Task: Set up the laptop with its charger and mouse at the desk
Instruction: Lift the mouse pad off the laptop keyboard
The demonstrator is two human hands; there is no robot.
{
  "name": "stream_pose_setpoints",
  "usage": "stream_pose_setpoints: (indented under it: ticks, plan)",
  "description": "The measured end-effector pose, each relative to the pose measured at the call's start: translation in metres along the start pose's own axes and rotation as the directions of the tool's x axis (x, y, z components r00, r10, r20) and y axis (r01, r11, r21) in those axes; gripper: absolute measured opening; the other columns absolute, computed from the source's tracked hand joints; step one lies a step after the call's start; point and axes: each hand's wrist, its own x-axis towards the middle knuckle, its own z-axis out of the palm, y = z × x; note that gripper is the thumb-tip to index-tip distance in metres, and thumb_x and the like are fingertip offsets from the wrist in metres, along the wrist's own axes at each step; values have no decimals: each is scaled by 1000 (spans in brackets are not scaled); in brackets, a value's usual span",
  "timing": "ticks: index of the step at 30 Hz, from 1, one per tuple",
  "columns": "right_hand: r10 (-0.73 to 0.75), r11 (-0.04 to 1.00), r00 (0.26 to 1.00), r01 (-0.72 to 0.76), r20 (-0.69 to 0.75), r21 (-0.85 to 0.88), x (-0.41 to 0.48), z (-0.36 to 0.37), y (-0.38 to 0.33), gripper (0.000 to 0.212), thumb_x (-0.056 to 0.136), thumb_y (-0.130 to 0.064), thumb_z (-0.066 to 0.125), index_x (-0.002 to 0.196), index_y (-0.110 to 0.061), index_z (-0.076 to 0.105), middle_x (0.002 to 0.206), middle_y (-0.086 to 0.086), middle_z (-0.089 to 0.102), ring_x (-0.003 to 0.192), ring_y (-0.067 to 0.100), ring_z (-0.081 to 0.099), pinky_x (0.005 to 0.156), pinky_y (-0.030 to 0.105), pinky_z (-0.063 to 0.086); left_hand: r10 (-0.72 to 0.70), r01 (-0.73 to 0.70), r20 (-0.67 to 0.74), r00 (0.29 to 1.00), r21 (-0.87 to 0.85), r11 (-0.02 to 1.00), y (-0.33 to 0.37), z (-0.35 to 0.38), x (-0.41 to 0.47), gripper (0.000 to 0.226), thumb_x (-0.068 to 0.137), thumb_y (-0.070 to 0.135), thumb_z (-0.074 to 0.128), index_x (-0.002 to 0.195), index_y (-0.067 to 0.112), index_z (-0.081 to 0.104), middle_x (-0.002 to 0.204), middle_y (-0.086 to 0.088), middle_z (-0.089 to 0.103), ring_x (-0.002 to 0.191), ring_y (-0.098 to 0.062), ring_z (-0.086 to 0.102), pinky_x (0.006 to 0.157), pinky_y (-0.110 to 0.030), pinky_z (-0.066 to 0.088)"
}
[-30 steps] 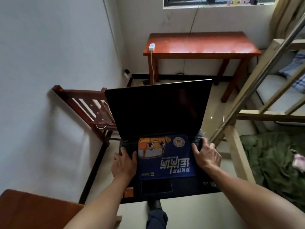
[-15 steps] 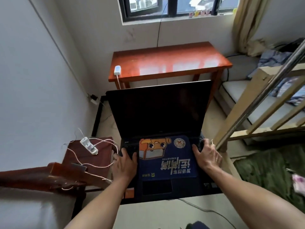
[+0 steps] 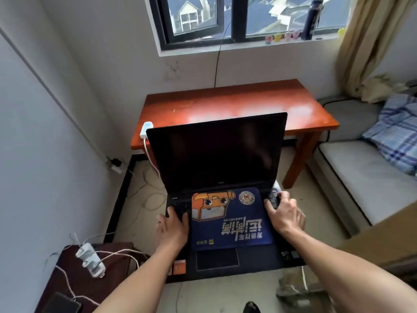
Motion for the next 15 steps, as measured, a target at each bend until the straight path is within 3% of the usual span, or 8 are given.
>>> stream_pose_setpoints:
  ticks: [5, 15]
  plan:
    - [-34, 999, 999, 34, 11, -2, 93, 2, -31, 47, 85, -61, 51, 114, -25, 48, 103, 12, 61, 92, 34, 64, 73, 37, 44, -40, 40, 4, 999, -17, 999, 60, -9, 69, 49, 95, 53, 36, 130, 19, 36, 130, -15, 44, 114, -35, 51, 90, -44, 44]
    - [3, 1000, 1000, -3, -27, -9, 282, 48, -111, 53, 82, -65, 51, 120, -28, 47, 101, 12, 62, 90, 33, 66, 71, 36, 46, 38, -39, 12, 999, 27, 999, 148, -7, 269, 53, 93, 57, 33, 127, 17, 37, 122, -17, 48, 106, -38, 57, 84, -42, 46]
